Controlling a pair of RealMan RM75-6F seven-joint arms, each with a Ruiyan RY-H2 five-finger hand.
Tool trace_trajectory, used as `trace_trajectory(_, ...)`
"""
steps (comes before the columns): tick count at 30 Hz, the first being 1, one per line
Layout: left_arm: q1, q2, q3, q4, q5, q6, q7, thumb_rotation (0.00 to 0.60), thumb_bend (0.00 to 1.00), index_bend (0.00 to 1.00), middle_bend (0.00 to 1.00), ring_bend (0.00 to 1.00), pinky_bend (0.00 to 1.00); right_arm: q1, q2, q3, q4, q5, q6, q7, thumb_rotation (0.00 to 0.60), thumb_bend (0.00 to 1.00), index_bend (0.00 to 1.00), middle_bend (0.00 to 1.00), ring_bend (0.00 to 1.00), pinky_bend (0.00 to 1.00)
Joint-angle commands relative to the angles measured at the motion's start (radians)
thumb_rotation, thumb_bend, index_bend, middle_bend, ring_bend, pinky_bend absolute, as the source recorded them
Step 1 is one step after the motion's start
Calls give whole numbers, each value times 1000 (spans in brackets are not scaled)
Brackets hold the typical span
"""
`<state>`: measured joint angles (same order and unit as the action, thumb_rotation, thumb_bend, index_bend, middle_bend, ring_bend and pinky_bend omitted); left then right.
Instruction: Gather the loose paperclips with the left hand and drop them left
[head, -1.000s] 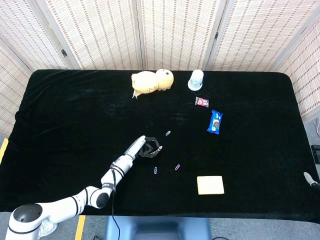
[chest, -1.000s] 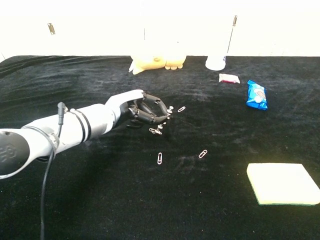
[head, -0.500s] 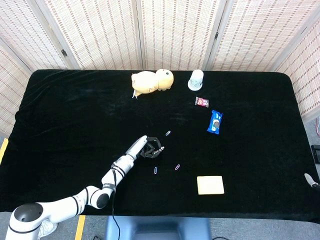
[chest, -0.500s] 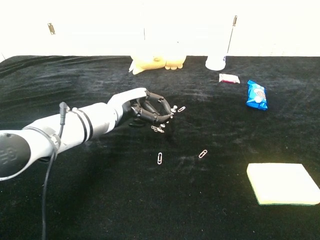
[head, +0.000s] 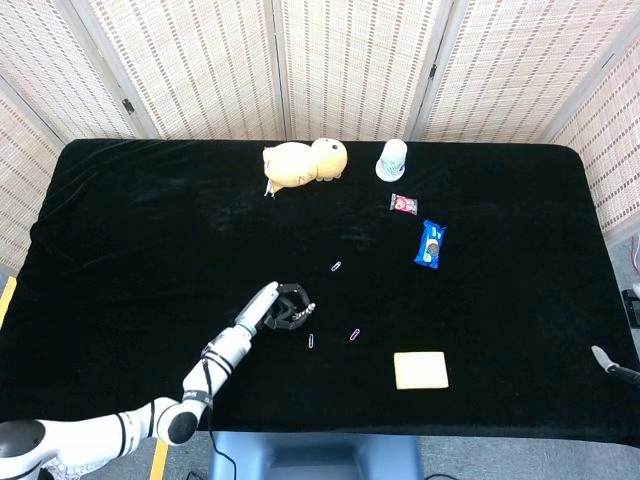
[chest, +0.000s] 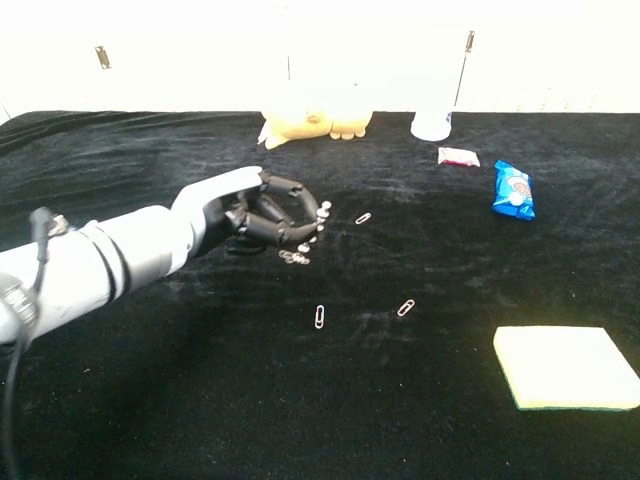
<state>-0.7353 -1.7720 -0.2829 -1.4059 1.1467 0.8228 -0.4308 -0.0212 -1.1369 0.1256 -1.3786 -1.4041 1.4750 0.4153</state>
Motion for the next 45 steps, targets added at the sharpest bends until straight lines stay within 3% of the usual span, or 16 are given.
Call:
trace_trajectory(1,27,2,31,-35,-7,29,39,600,464,785,1000,1000,1000,1,2,-6,-5,-16,10,-3,600,235,0,0,53,8)
trace_trajectory(10,46,-38,67,-56,11,60,84,600,464,785,1000,1000,1000,-9,4,-20,-15,-51,44,-3,600,236,0,0,53,8)
trace_trajectory(18,35,-73,59,-56,11,66,128,600,464,785,1000,1000,1000,-17,6,-24,-14,-59,65,7,600,236,0,0,53,8)
trace_trajectory(29,2,-133,38,45,1,11,117,600,464,785,1000,1000,1000,-26,9,-24,-10,-53,74,24,600,235,0,0,54,8)
trace_trajectory(45,-3,-123,18,74,22,-13,69,600,464,785,1000,1000,1000,-23,9,-19,-8,-35,58,24,600,236,0,0,53,8)
